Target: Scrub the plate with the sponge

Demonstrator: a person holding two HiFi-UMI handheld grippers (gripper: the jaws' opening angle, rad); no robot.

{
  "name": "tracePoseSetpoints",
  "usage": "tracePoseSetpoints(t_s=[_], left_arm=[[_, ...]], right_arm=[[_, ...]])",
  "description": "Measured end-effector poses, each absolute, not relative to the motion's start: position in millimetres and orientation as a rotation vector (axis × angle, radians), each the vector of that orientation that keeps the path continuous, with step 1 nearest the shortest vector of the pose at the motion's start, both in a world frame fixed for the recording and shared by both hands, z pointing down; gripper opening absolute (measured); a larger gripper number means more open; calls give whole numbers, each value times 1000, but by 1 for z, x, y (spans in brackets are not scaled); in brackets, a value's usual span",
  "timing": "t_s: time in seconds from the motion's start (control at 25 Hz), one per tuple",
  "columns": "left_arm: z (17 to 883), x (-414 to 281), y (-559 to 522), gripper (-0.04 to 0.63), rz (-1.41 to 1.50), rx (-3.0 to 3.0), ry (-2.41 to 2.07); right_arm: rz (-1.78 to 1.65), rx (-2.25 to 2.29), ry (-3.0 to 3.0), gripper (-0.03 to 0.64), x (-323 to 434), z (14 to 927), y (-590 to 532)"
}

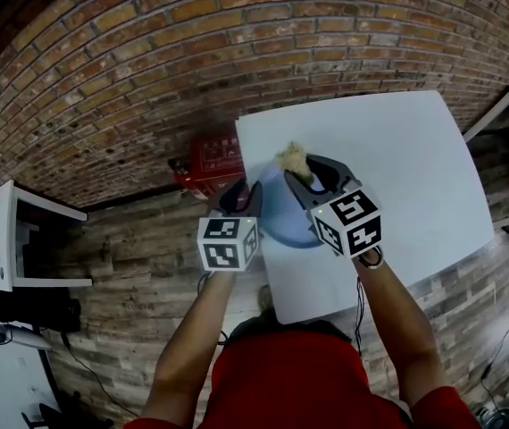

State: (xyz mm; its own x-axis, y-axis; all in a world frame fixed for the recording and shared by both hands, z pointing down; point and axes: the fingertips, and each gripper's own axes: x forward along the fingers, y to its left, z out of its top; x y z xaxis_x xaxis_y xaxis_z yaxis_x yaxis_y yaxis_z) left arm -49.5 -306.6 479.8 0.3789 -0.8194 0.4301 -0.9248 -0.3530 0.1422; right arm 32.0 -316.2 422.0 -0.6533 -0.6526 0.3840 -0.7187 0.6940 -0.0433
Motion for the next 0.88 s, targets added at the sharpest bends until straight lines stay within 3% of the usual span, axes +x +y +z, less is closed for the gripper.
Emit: tracePoseSetpoints(t_s=[0.32, 0.72, 0.88], left_arm=[[538, -55, -309, 189, 521, 2105, -1401], [586, -51, -304, 187, 614, 1929, -1290], [592, -48, -303, 149, 643, 1917, -1273]], right_arm=[[436, 984, -2383, 153, 11, 485, -330], [578, 914, -2170, 153, 3, 552, -341], [604, 875, -2145, 153, -4, 567, -339]])
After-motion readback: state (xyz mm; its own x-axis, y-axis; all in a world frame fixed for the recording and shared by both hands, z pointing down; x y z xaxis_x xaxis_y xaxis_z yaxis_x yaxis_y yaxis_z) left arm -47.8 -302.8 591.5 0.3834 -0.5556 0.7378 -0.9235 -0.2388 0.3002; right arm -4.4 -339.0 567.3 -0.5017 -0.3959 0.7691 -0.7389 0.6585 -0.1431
